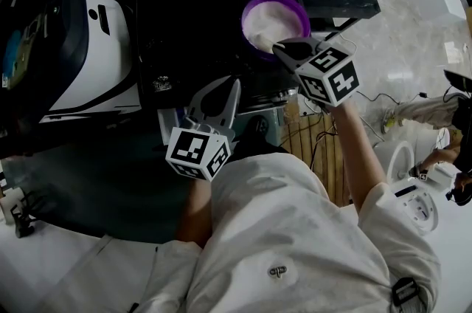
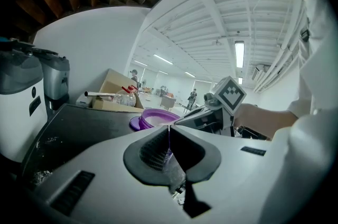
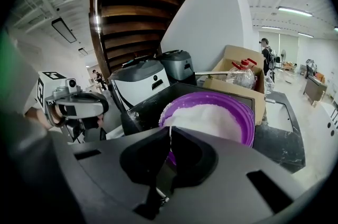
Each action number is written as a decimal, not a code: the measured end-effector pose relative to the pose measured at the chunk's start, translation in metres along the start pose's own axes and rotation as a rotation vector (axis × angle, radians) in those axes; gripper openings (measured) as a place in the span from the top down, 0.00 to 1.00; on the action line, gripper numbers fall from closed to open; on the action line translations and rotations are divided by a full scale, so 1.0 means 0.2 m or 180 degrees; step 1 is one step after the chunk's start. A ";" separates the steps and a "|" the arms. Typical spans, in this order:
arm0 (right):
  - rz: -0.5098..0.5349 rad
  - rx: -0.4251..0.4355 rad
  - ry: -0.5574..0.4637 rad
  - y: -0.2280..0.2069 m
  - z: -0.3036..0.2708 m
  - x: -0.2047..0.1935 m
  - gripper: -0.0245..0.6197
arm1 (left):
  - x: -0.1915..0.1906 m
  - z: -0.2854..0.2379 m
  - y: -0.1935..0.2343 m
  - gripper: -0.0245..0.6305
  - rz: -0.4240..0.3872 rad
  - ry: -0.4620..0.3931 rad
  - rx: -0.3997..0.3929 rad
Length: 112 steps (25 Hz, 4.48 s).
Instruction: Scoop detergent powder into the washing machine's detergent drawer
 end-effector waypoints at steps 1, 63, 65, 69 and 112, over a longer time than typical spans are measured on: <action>0.0005 0.0006 -0.0010 0.01 0.00 0.00 0.95 | 0.00 0.00 0.00 0.93 -0.0002 0.0002 0.0000; -0.2718 0.0865 -0.1931 -0.07 0.24 0.13 0.95 | 0.02 0.02 0.06 0.93 0.0006 -0.0001 0.0058; -0.2721 0.0886 -0.1954 -0.02 0.24 0.15 0.95 | 0.02 0.05 0.08 0.93 0.0019 -0.0017 0.0060; -0.2730 0.0925 -0.1985 0.10 0.23 0.17 0.95 | 0.02 0.13 0.13 0.93 0.0007 -0.0015 0.0029; -0.2629 0.0732 -0.1040 1.20 -0.38 -0.30 0.95 | -0.38 1.05 0.64 0.93 0.0320 0.0142 0.0176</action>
Point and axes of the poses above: the fingertips, and each gripper's own axes: z backward along the fingers, y to its left, x out of its top, the point moved 2 cm from there along z, backward along the fingers, and after that the axes turned 4 degrees about -z, right-handed, at the moved point
